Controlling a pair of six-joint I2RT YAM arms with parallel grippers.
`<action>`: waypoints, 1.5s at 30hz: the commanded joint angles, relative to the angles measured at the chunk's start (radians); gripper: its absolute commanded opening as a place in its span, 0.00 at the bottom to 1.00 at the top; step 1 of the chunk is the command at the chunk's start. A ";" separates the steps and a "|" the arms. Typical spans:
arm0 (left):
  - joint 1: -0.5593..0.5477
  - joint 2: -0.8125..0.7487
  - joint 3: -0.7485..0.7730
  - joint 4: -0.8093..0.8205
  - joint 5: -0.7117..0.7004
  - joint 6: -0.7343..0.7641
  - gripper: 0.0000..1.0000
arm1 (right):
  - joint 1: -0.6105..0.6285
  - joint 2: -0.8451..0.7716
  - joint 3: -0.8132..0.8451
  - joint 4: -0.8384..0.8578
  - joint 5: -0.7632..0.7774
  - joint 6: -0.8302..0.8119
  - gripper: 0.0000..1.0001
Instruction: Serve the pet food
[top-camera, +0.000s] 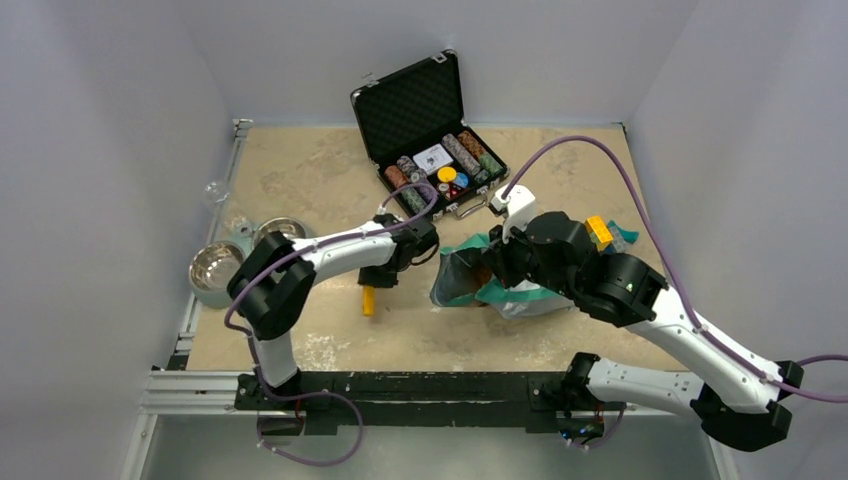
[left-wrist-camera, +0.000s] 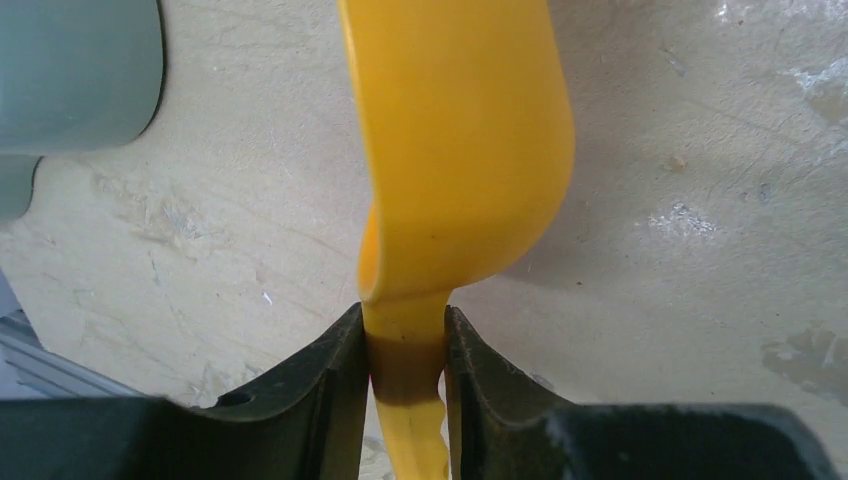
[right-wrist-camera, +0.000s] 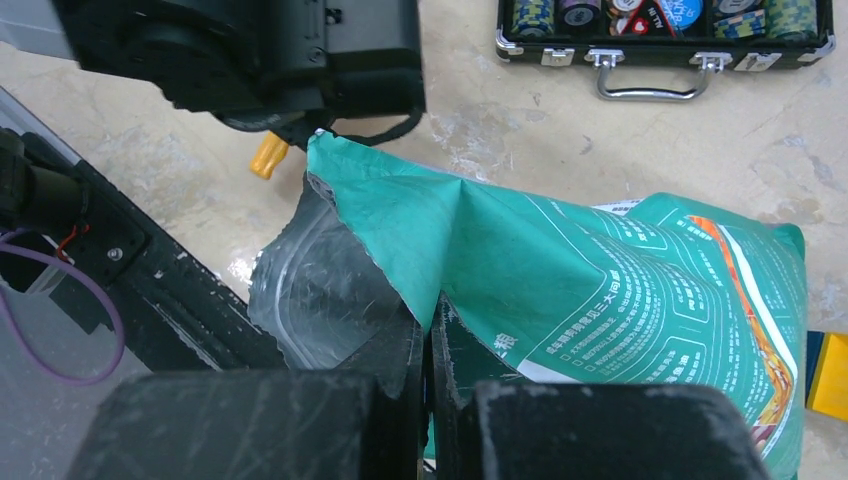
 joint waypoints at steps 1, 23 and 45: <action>-0.014 0.023 0.049 -0.090 -0.051 0.102 0.40 | -0.004 -0.044 -0.008 0.119 -0.053 -0.008 0.00; 0.284 -0.497 -0.339 0.444 0.856 0.412 0.63 | -0.009 -0.108 -0.060 0.126 -0.084 0.003 0.00; 0.263 -0.312 -0.458 0.765 0.941 0.476 0.54 | -0.009 -0.108 -0.041 0.115 -0.114 -0.011 0.00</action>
